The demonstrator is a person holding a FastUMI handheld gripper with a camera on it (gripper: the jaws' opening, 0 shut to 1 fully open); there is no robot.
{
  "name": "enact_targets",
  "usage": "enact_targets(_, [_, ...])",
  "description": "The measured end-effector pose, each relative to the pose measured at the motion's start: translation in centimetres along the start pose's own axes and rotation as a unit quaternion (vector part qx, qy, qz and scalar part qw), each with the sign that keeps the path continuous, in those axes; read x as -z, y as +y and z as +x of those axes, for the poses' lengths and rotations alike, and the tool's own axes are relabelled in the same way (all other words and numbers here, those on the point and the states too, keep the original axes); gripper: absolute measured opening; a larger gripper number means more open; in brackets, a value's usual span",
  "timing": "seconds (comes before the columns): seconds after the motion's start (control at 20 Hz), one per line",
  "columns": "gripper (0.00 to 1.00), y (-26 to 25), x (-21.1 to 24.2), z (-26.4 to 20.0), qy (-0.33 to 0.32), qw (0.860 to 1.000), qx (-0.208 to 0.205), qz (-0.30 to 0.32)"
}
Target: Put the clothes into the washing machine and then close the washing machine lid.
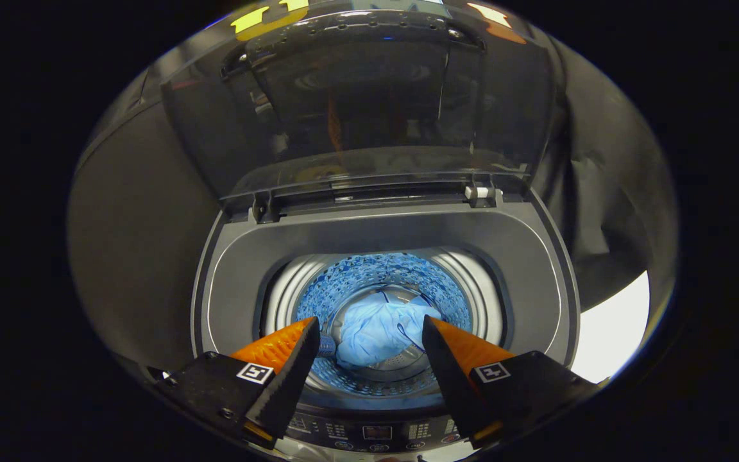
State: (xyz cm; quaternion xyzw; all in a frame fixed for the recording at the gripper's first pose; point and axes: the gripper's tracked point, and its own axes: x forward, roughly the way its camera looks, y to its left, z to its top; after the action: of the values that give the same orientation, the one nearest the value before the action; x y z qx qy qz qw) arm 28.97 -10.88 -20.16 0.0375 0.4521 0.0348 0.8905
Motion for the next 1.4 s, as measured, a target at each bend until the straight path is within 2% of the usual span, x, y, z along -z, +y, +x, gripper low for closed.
enact_targets(0.3, [0.98,-0.2,-0.5,-0.9,-0.008,1.0,0.003,0.001])
enact_targets(0.5, [0.98,0.8,-2.6,-3.2,-0.067,0.997,-0.024,-0.003])
enact_targets(1.05, [0.98,2.0,-5.1,-11.6,-0.183,0.981,-0.058,-0.023])
enact_targets(1.4, [0.98,2.0,-11.7,-15.3,-0.238,0.969,-0.066,-0.001])
